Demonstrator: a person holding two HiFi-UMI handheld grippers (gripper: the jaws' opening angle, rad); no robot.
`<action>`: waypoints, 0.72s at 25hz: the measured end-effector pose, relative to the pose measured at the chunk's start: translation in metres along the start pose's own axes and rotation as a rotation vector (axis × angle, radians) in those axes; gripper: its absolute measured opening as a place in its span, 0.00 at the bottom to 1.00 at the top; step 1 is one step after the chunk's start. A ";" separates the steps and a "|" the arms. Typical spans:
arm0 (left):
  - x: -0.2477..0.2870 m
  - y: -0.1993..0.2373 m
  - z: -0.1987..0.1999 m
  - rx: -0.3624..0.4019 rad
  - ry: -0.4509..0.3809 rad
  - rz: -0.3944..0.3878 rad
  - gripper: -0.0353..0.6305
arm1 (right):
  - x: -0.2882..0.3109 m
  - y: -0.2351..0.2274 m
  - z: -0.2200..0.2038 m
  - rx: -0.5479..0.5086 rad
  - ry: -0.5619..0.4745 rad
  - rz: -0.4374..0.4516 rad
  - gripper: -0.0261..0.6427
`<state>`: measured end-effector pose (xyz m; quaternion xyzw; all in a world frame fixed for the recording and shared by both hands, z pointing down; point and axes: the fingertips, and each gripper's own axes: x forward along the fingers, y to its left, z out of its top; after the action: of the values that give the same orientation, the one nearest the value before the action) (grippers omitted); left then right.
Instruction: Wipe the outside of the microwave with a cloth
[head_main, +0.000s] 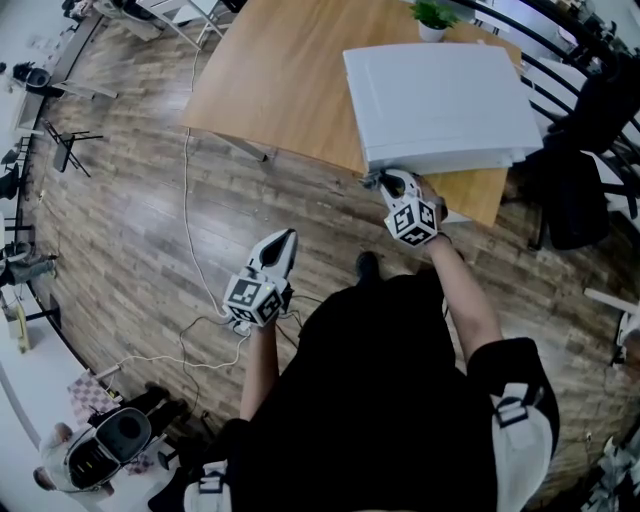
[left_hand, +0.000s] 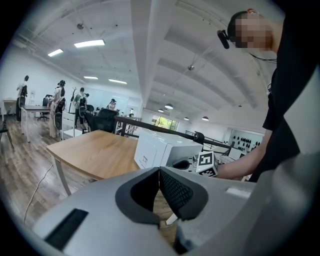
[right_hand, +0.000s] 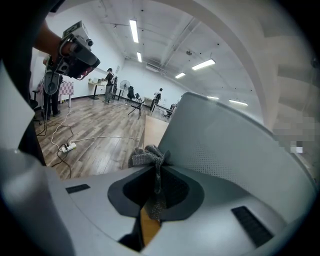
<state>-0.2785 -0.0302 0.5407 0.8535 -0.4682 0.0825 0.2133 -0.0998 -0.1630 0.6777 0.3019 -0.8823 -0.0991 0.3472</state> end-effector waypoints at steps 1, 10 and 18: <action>-0.001 0.000 -0.001 0.001 0.002 -0.002 0.06 | 0.002 0.002 -0.002 0.001 0.004 0.004 0.09; -0.011 0.004 -0.013 -0.014 0.027 0.010 0.06 | 0.020 0.016 -0.021 0.005 0.044 0.025 0.09; -0.016 0.010 -0.018 -0.017 0.040 0.031 0.06 | 0.024 0.019 -0.024 -0.014 0.045 0.026 0.09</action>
<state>-0.2951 -0.0147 0.5540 0.8425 -0.4777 0.0991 0.2286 -0.1061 -0.1613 0.7165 0.2903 -0.8773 -0.0939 0.3705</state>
